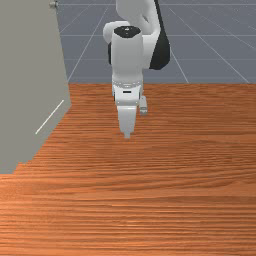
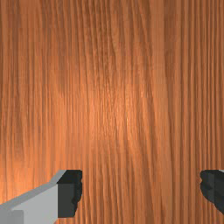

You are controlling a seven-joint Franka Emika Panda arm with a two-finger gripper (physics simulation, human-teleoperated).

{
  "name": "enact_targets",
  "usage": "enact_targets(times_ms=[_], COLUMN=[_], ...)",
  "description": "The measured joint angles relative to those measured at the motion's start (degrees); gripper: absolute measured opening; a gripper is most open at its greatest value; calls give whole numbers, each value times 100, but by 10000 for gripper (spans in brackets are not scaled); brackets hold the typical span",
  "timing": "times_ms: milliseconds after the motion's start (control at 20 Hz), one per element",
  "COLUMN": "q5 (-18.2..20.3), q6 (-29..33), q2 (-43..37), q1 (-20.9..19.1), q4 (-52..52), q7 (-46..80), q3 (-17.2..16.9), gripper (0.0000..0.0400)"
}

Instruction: Open the cabinet door

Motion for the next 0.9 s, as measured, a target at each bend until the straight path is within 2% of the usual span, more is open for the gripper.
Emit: enact_targets(times_ms=[50, 100, 200, 250, 300, 350, 400, 450, 550, 900], q5=[-97, -140, -176, -248, -210, -131, -22, 110, 294, 402], q6=[-70, -145, -221, -802, -1326, -1690, -1952, -2150, -2333, -2478], q2=[-5, -14, -30, -631, -1197, -1548, -1727, -1797, -1845, -2178], q1=[21, 24, 6, 128, 223, 283, 316, 326, 295, 287], q4=[-29, -72, -108, -651, -824, -856, -854, -836, -842, -975], q7=[45, 178, 303, 1671, 2979, 4258, 5511, 6617, 7657, 8253], q3=[-59, -126, -198, -335, -423, -489, -545, -599, -663, -674], gripper=[249, 308, 366, 225, 138, 85, 52, 32, 12, 0])
